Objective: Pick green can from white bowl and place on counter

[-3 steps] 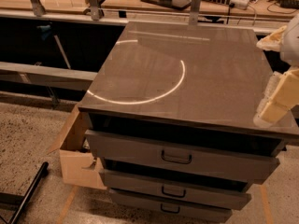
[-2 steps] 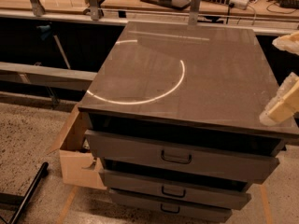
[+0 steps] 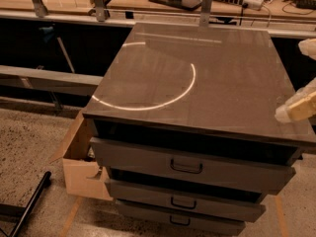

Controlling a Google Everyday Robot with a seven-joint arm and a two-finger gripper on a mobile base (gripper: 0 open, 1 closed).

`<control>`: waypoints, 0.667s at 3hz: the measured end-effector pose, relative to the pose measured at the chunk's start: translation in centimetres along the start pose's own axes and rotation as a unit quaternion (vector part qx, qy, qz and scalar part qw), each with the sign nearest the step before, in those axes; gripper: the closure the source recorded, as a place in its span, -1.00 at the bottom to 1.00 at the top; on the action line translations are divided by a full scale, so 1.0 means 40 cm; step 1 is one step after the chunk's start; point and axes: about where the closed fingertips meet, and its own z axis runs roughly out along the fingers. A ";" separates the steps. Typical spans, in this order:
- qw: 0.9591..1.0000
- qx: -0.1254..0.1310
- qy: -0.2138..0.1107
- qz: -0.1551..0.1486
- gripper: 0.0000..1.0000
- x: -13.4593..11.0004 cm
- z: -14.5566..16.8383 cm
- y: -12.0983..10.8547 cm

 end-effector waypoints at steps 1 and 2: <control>1.000 -0.006 -0.019 0.007 -0.71 -0.026 -0.003 0.010; 1.000 -0.006 -0.018 0.004 -0.24 -0.029 -0.002 0.013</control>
Offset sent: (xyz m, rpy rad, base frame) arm -0.0016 0.0074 0.0081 0.0463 -0.0066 0.0071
